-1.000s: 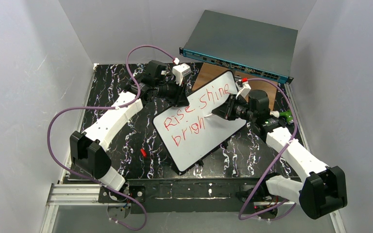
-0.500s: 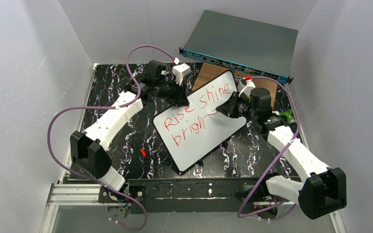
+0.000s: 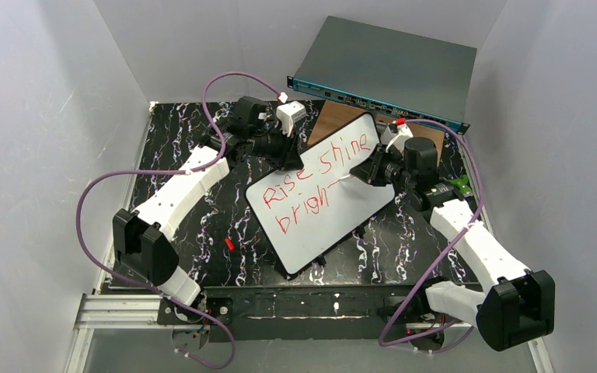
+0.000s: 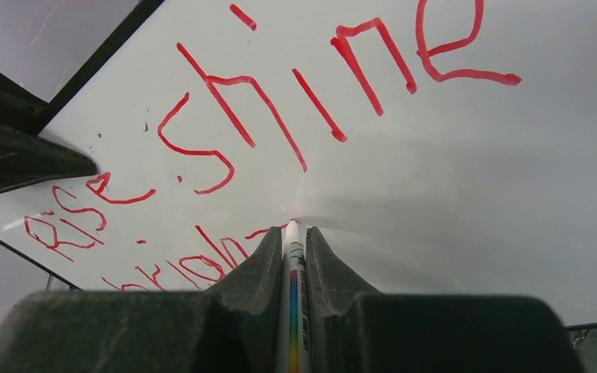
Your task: Write a sentence on the whiteboard
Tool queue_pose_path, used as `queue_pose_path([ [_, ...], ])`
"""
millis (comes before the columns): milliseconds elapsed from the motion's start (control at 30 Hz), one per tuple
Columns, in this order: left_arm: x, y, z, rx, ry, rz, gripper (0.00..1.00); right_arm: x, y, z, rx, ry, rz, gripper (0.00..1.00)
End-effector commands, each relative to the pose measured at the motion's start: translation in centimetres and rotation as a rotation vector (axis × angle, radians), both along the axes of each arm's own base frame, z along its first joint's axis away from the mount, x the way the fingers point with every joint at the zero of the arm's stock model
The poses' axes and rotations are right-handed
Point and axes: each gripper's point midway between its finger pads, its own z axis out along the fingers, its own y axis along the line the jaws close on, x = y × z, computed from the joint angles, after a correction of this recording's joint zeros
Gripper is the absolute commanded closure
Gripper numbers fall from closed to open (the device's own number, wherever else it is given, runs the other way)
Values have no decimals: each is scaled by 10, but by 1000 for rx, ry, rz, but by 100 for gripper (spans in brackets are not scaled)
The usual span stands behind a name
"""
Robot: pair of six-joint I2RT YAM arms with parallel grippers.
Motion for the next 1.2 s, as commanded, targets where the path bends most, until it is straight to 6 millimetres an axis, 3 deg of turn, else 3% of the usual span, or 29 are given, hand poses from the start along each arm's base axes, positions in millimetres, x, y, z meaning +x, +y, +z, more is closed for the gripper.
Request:
queue_pose_path([
  [0, -5, -6, 8, -4, -24, -47, 100, 0, -1, 38, 7, -107, 24, 99],
  [367, -3, -7, 7, 0, -14, -45, 100, -15, 3, 50, 50, -126, 68, 99],
  [867, -2, -7, 8, 1, -15, -44, 100, 2, 22, 63, 118, -110, 116, 99],
  [1167, -3, -7, 10, -5, -21, -47, 100, 10, 24, 55, 120, -80, 104, 99],
])
